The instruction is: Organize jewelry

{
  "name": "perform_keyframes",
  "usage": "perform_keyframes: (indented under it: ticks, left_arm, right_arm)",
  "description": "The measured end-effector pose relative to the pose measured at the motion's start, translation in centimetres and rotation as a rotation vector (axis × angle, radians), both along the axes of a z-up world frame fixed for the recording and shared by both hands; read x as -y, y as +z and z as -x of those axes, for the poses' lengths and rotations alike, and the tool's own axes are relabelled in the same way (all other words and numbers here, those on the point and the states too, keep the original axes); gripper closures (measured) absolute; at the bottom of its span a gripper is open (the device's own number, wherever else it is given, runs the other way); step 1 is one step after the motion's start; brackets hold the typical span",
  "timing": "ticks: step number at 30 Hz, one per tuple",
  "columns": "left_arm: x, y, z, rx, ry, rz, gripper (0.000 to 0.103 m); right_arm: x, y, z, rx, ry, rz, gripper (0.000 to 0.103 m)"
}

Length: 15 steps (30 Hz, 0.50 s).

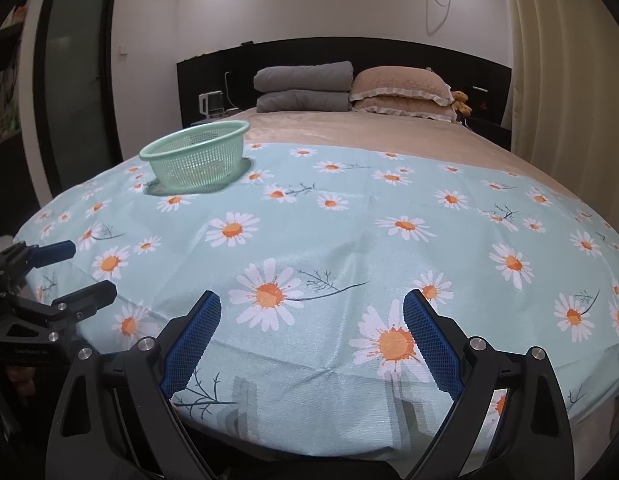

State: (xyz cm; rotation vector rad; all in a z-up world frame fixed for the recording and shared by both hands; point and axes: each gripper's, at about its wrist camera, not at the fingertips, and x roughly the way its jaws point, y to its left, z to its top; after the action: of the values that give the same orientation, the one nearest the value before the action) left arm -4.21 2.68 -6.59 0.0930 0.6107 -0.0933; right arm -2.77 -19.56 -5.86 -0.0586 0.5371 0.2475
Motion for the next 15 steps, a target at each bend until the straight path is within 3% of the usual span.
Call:
perform_keyframes:
  ticks: [15]
  left_arm:
    - [-0.62, -0.52, 0.02, -0.005, 0.011, 0.034, 0.006]
  right_arm:
    - [0.56, 0.02, 0.12, 0.001, -0.009, -0.018, 0.015]
